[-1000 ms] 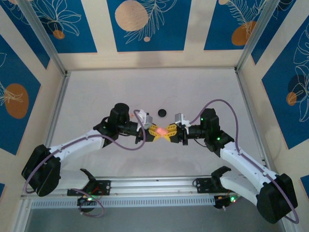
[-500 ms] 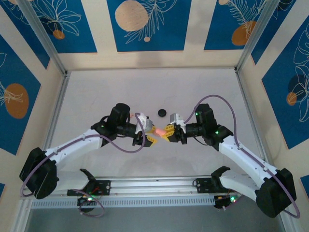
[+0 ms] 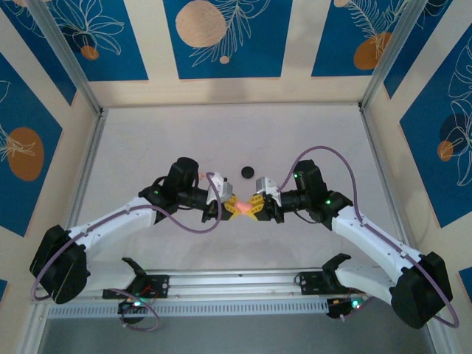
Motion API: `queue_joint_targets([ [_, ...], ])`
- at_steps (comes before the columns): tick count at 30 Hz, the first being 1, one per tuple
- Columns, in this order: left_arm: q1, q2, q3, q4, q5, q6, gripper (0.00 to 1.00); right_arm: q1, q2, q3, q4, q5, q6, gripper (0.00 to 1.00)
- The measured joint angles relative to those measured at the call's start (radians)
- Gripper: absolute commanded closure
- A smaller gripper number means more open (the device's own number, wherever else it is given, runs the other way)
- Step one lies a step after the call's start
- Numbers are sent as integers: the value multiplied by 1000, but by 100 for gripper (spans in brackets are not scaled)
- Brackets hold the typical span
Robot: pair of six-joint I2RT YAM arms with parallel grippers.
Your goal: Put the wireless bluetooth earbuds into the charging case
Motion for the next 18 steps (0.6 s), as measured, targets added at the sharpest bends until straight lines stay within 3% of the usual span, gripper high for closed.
queue_joint_targets([
  [3,0,0,2,1,0,4,85,1,0,0,11,6,20,67],
  [18,5,0,3,-11,-14,3,88,-122,-28,-14,154,22,165,66],
])
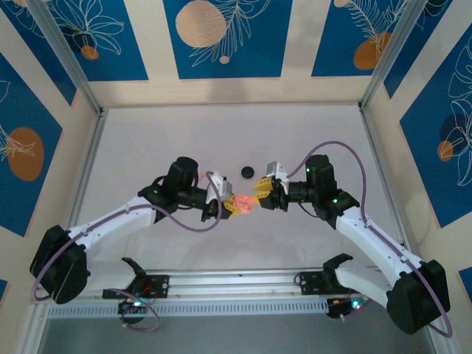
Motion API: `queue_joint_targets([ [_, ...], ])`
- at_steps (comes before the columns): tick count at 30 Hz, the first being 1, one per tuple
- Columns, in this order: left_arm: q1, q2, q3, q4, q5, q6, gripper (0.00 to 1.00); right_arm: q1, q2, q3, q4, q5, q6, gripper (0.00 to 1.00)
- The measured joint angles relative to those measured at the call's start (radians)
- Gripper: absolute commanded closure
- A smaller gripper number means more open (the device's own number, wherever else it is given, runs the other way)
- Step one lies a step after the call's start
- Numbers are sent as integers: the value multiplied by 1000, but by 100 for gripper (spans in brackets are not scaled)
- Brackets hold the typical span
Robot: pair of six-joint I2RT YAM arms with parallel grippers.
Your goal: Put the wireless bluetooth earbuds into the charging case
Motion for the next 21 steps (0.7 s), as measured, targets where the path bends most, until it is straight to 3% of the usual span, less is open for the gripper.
queue_joint_targets([
  [11,0,7,-126,242,-47,-124,87,-69,0,8,-21,22,139,63],
  [16,3,57,-225,446,-102,-217,87,-119,43,102,-192,132,225,63],
  [21,6,104,-275,572,-137,-270,88,-148,226,249,-405,284,265,62],
])
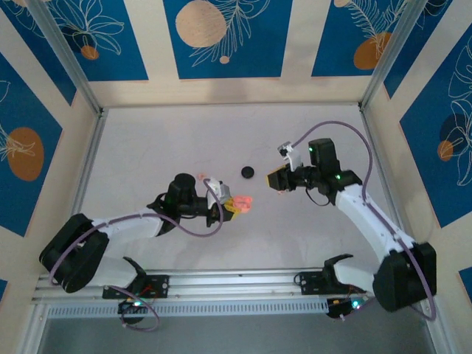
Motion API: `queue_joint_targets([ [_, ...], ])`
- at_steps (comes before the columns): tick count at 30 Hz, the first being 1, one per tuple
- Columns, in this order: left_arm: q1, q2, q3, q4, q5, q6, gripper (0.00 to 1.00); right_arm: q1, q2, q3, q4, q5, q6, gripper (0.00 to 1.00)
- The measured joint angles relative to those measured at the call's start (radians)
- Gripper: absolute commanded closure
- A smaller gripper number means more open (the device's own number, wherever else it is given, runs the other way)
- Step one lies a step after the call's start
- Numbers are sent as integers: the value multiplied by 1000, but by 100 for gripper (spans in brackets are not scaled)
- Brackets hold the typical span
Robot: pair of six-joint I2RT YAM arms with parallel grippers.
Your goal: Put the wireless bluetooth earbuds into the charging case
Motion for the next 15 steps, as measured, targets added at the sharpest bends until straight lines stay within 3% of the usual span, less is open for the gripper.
queue_joint_targets([
  [9,2,14,-33,92,-37,-24,88,-47,459,224,-252,192,67,58],
  [15,11,14,-50,100,-46,-24,87,-55,576,268,-295,225,111,53],
])
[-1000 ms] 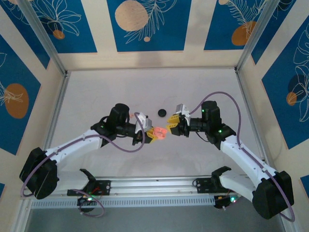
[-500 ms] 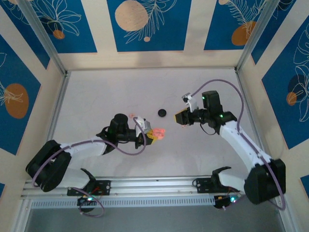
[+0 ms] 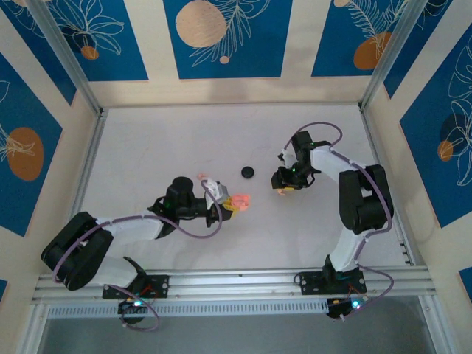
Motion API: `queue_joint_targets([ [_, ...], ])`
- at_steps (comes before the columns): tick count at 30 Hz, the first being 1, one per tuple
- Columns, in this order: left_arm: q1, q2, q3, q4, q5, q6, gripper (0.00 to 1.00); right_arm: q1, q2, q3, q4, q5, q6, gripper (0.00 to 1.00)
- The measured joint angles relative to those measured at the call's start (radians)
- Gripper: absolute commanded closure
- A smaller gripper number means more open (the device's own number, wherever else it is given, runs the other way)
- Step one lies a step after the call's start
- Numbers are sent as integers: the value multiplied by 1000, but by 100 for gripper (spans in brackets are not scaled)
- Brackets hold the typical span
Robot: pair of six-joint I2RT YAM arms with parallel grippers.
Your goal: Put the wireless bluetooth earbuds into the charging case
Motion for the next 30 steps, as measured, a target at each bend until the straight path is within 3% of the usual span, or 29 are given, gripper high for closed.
queue_joint_targets([
  [30,24,0,0,19,2,-18,88,7,67,17,-42,31,16,52],
])
